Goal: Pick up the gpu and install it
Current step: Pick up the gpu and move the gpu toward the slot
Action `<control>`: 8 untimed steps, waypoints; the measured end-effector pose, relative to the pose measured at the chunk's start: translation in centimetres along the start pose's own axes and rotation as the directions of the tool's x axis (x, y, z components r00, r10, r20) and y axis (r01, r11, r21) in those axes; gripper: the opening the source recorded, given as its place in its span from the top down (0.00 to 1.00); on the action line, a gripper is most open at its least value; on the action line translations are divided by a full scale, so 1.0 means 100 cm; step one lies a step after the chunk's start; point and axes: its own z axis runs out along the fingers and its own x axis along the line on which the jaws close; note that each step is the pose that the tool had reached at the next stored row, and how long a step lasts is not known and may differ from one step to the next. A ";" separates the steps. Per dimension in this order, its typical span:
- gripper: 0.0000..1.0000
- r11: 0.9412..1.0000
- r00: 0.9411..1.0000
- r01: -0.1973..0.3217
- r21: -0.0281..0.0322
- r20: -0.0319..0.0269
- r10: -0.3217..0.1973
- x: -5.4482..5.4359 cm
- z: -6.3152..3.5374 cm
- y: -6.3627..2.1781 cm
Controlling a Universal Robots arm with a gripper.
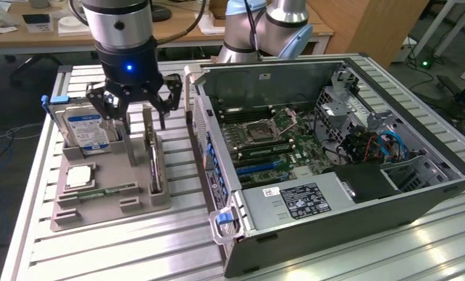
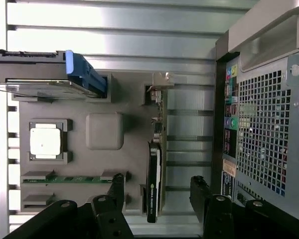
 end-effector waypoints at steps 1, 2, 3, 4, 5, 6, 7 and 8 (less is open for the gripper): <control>0.35 1.000 1.000 -0.002 0.000 0.000 0.002 0.000 0.0013 -0.0006; 0.35 1.000 1.000 -0.004 0.000 0.001 0.004 0.000 0.0030 -0.0010; 0.35 1.000 1.000 -0.007 0.000 0.001 0.007 0.000 0.0048 -0.0012; 0.35 1.000 1.000 -0.008 0.000 0.001 0.008 0.000 0.0066 -0.0014; 0.35 1.000 1.000 -0.010 0.001 0.001 0.010 0.000 0.0084 -0.0015; 0.35 1.000 1.000 -0.012 0.001 0.001 0.012 0.000 0.0103 -0.0017; 0.35 1.000 1.000 -0.014 0.001 0.001 0.014 0.000 0.0121 -0.0024; 0.35 1.000 1.000 -0.016 0.001 0.002 0.016 0.000 0.0138 -0.0043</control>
